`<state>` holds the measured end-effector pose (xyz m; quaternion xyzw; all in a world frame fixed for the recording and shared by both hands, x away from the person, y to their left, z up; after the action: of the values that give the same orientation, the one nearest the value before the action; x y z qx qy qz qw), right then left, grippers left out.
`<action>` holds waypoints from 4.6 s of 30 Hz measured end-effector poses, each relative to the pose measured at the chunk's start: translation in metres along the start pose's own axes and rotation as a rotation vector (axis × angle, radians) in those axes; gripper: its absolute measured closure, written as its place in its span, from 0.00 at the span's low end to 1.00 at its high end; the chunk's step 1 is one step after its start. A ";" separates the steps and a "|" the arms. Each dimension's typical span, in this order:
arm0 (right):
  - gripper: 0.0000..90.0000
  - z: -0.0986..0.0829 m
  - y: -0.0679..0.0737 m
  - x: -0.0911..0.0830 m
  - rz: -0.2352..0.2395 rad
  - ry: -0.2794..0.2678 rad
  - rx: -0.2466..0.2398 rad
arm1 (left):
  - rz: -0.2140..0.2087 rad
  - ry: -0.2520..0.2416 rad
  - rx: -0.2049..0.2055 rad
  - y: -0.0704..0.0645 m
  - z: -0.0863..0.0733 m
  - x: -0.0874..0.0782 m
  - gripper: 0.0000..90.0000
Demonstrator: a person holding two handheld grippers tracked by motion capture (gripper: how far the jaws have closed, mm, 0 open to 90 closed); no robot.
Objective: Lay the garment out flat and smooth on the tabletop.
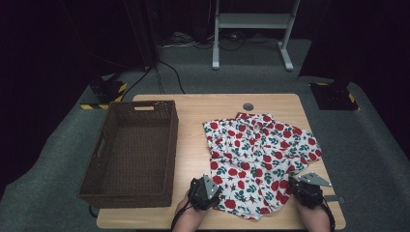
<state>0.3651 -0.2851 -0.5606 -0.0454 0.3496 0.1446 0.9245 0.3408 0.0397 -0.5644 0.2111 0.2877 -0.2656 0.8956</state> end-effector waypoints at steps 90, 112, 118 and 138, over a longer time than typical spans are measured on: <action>0.60 -0.008 -0.053 -0.024 -0.081 0.010 0.064 | 0.071 0.070 -0.041 0.016 0.005 0.008 0.38; 0.69 -0.032 -0.005 -0.086 -0.004 -0.044 0.012 | 0.022 0.050 -0.042 -0.009 -0.020 -0.039 0.29; 0.83 -0.020 0.047 -0.083 0.103 -0.079 -0.071 | 0.067 0.072 -0.059 0.009 -0.026 -0.031 0.24; 0.82 -0.038 0.102 -0.045 0.195 0.048 -0.149 | 0.005 0.067 -0.199 0.019 -0.035 -0.029 0.16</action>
<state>0.2787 -0.2055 -0.5576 -0.0834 0.3627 0.2585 0.8914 0.3182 0.0833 -0.5681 0.1306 0.3419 -0.2261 0.9027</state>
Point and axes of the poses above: each handheld gripper's, and its own axes: x roughly forward along the jaws, z roughly out of its top, y roughly to its left, the point moved 5 cm from there along x, roughly forward along the jaws, and after that the axes turned 4 degrees about x, right-handed, at the moved point
